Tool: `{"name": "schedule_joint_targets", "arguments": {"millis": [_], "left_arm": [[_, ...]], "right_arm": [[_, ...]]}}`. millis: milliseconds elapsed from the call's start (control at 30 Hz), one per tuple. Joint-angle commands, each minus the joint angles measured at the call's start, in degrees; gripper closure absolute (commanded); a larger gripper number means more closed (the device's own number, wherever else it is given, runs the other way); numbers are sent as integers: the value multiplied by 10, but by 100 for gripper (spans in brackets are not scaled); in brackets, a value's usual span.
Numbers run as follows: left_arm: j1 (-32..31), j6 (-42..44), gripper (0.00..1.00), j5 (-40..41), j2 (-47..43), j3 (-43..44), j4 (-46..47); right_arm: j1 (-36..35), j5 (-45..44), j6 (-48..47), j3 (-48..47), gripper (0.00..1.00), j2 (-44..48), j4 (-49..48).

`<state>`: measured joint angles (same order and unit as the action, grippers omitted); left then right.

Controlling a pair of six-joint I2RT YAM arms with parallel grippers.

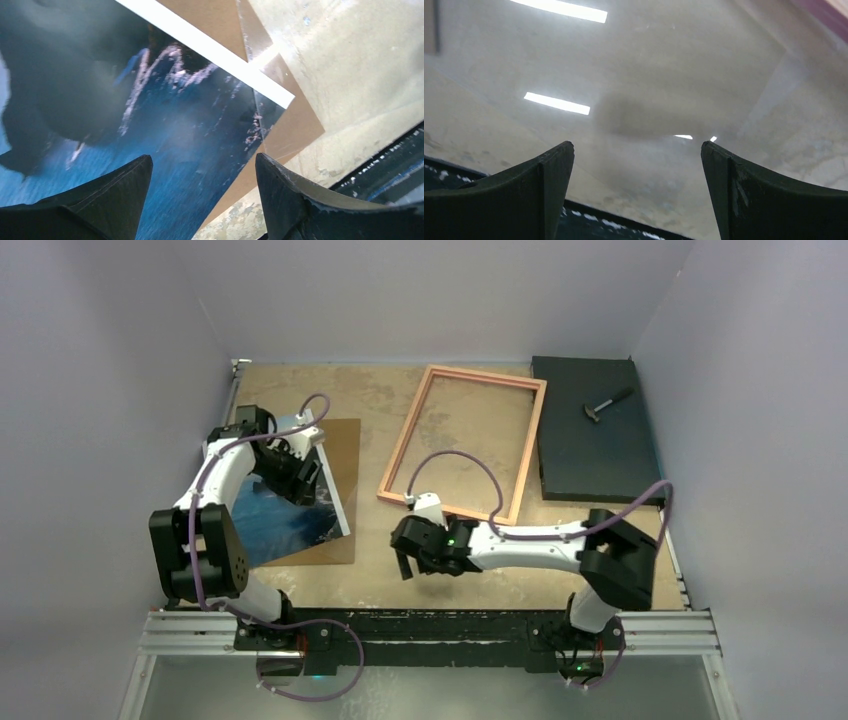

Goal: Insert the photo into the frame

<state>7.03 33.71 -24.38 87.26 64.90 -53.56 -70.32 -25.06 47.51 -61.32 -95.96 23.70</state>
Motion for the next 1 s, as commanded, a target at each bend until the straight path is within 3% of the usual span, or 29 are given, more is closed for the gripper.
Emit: {"name": "schedule_joint_targets", "arguments": {"millis": [0, 233, 333, 500, 767, 967], "left_arm": [[-16, 36, 28, -62, 29, -9, -32], [-34, 33, 31, -89, 72, -19, -27], [-43, 28, 22, -96, 84, -18, -22], [-51, 28, 19, -95, 91, -24, -4], [-64, 25, 20, -83, 137, -35, 23], [-64, 28, 27, -89, 181, -26, 18]], "right_arm": [[4, 29, 67, 76, 1, 116, -26], [4, 95, 89, 145, 1, 123, -70], [4, 107, 103, 163, 2, 118, -79], [4, 119, 108, 193, 2, 135, -74], [6, 141, 102, 201, 3, 82, -132], [13, 148, 107, 221, 4, 65, -170]]}}
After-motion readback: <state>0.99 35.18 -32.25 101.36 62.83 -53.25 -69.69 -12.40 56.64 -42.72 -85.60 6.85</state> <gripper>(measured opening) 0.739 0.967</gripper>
